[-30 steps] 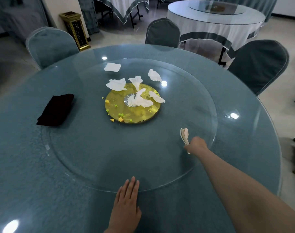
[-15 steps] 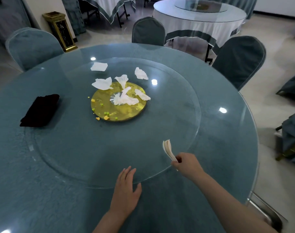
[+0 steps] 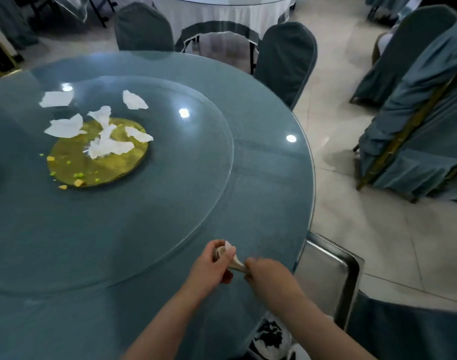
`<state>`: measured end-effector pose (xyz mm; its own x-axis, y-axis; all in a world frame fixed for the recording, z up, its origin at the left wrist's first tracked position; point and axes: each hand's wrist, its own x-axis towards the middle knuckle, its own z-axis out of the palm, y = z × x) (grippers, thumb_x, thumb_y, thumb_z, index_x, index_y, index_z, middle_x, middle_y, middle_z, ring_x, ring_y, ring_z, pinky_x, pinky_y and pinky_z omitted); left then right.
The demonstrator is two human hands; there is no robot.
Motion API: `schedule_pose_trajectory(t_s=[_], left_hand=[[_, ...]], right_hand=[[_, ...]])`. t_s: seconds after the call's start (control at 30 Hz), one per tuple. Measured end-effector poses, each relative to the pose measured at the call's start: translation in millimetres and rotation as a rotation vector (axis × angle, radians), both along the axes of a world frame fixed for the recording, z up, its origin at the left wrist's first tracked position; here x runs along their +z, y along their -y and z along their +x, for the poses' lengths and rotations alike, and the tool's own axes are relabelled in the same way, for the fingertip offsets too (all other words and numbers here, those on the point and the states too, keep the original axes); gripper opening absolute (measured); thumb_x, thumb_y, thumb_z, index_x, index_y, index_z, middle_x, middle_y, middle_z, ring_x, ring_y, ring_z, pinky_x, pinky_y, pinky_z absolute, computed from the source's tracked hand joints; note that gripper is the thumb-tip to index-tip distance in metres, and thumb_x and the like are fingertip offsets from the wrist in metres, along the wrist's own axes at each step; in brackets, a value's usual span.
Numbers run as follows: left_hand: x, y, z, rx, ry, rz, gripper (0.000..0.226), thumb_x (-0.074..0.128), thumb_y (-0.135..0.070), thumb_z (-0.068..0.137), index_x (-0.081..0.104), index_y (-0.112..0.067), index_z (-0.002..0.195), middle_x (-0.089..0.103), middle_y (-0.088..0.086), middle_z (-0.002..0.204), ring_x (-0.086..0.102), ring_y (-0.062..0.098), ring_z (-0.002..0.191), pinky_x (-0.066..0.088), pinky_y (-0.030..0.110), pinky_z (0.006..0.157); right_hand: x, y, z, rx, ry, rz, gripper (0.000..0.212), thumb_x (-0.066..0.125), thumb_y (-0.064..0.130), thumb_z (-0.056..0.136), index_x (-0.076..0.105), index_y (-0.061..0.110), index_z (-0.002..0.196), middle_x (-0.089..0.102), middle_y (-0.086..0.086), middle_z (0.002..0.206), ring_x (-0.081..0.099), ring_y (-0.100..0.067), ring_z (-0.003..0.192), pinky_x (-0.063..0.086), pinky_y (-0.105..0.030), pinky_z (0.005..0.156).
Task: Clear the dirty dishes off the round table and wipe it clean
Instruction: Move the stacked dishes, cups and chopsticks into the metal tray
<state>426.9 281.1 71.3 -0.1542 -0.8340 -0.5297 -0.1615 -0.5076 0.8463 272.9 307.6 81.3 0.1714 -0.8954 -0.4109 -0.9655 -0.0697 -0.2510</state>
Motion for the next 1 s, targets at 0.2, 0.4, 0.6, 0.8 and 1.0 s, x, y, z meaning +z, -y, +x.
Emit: schedule_pose_trajectory(t_s=[0.2,0.4,0.6,0.8,1.0], left_hand=[[-10.9,-21.8,-56.1,-0.156,0.169,-0.006,0.008,0.051,-0.017,0.094,0.059,-0.018,0.094,0.064,0.002,0.079,0.061,0.013,0.053,0.057,0.041,0.068],[-21.1,-43.7,-95.9,-0.295,0.141,-0.033,0.025,0.042,-0.006,0.094,0.059,-0.023,0.098,0.066,0.006,0.086,0.059,0.012,0.065,0.051,0.030,0.062],[-28.3,-65.4,-121.9,-0.405,0.046,-0.055,0.028,0.039,-0.010,0.079,0.059,-0.022,0.094,0.067,-0.002,0.089,0.054,0.007,0.069,0.043,0.025,0.063],[-44.3,-84.6,-145.9,-0.534,0.064,-0.052,0.029,0.036,-0.002,0.088,0.058,-0.019,0.092,0.064,-0.002,0.084,0.051,0.008,0.066,0.042,0.022,0.059],[-96.6,-96.9,-165.6,-0.736,0.233,-0.136,0.036,0.044,-0.011,0.094,0.052,-0.040,0.114,0.062,-0.016,0.108,0.059,0.004,0.090,0.047,0.023,0.081]], right_hand=[[-4.3,-47.9,-45.6,-0.003,-0.145,-0.115,0.022,0.075,0.027,0.080,0.060,0.018,0.093,0.066,-0.002,0.084,0.068,-0.019,0.070,0.048,-0.030,0.053],[-17.6,-86.2,-98.5,-0.238,0.130,-0.001,0.029,0.049,0.051,0.094,0.053,0.024,0.103,0.060,0.003,0.096,0.058,-0.018,0.080,0.045,-0.035,0.068],[-28.7,-124.9,-142.5,-0.562,0.690,0.249,0.012,0.055,0.041,0.096,0.065,0.038,0.093,0.066,0.011,0.082,0.057,0.002,0.070,0.049,-0.021,0.069],[-50.7,-152.4,-160.3,-0.707,0.834,0.409,0.015,0.064,0.036,0.092,0.073,0.024,0.093,0.066,0.001,0.075,0.052,-0.008,0.065,0.043,-0.022,0.061],[-101.8,-172.1,-168.3,-0.826,0.732,0.410,0.010,0.067,0.037,0.089,0.066,0.030,0.083,0.067,0.007,0.078,0.060,-0.006,0.069,0.048,-0.018,0.062]])
